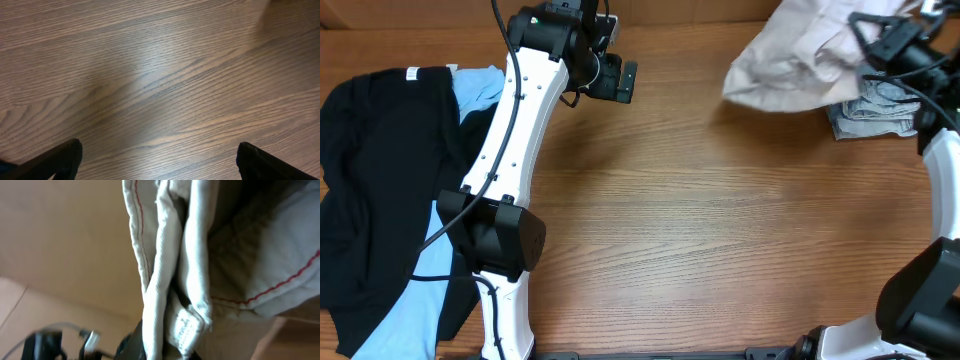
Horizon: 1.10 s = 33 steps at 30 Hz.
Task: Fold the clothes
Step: 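Lift the folded shorts with the right gripper and carry them to back right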
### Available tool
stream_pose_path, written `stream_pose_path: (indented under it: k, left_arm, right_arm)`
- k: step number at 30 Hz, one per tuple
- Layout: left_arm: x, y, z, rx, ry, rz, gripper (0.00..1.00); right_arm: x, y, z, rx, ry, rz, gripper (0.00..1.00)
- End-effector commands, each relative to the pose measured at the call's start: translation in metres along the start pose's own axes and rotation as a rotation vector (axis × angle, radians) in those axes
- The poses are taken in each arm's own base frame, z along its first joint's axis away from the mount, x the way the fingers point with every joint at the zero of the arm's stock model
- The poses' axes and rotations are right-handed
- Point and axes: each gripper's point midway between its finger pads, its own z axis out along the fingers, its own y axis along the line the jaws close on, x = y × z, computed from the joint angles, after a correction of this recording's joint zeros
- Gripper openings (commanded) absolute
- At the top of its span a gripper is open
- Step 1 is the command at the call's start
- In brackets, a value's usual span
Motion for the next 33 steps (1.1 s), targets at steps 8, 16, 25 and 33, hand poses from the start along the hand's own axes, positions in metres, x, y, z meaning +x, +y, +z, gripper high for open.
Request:
stream_pose_path:
  k: [8, 16, 25, 33]
  left_arm:
    - [0.003, 0.009, 0.007, -0.034, 0.017, 0.022, 1.0]
    - [0.003, 0.009, 0.007, -0.034, 0.019, 0.022, 1.0]
    - [0.001, 0.009, 0.007, -0.035, 0.008, 0.024, 1.0]
    - [-0.005, 0.009, 0.007, -0.033, -0.015, 0.027, 1.0]
  right_arm:
    - [-0.085, -0.001, -0.042, 0.088, -0.339, -0.037, 0.04]
    - [-0.105, -0.059, -0.03, 0.105, -0.431, -0.022, 0.04]
    - [-0.089, -0.172, -0.007, 0.212, -0.459, 0.054, 0.04]
    - [-0.033, -0.239, -0.016, 0.355, -0.234, 0.132, 0.29]
